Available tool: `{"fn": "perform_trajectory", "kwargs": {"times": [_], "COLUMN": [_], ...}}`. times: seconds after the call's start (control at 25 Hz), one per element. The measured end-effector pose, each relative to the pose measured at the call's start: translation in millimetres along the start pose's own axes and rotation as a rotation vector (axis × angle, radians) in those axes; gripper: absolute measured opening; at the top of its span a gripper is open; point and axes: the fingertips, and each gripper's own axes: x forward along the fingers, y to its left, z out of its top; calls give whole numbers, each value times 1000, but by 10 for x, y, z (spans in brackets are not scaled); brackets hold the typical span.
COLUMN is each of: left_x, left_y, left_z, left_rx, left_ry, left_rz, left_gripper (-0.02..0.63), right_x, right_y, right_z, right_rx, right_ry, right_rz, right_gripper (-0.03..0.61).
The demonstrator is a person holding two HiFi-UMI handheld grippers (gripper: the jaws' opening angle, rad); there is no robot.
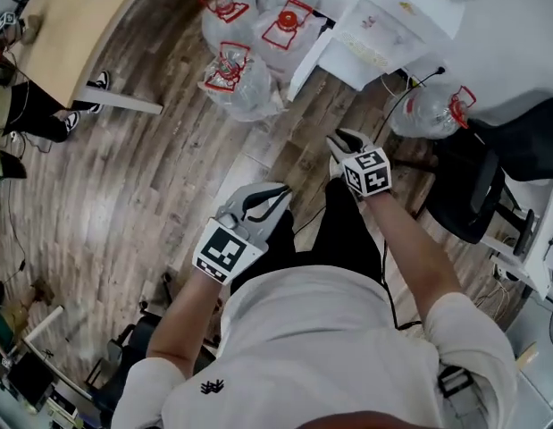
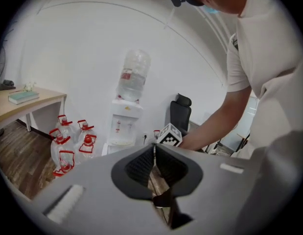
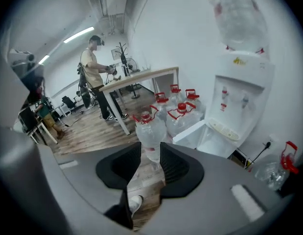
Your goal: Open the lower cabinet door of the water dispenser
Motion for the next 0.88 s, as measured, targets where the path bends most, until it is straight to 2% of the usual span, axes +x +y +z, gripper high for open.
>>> {"fn": "perform_trajectory", "kwargs": {"times": [0.12,0.24,0.4,0.6,0.88], "left_x": [-57,-90,-77,-38,6], "left_y": [-129,-288,-529,-739,-1096], "left_z": [138,210,495,672,553], "left_rx": [37,28,59,104,100], "left_ry": [11,40,32,16,72], "left_rz": [-34,-61,-95,-105,-90], "left_gripper": [58,58,57,57,57], "right_x": [-634,-1272,-1963,-2522,-3104], "right_y": [247,528,790,887,1022], "right_z": [139,145,227,271,-64], "right_rx": [-2,2,-15,-48,-83], "right_ry": [-52,-77,-121,-185,-184], "right_rz": [-9,-14,-29,-75,-77], "right_gripper": [121,112,103,86,87]}}
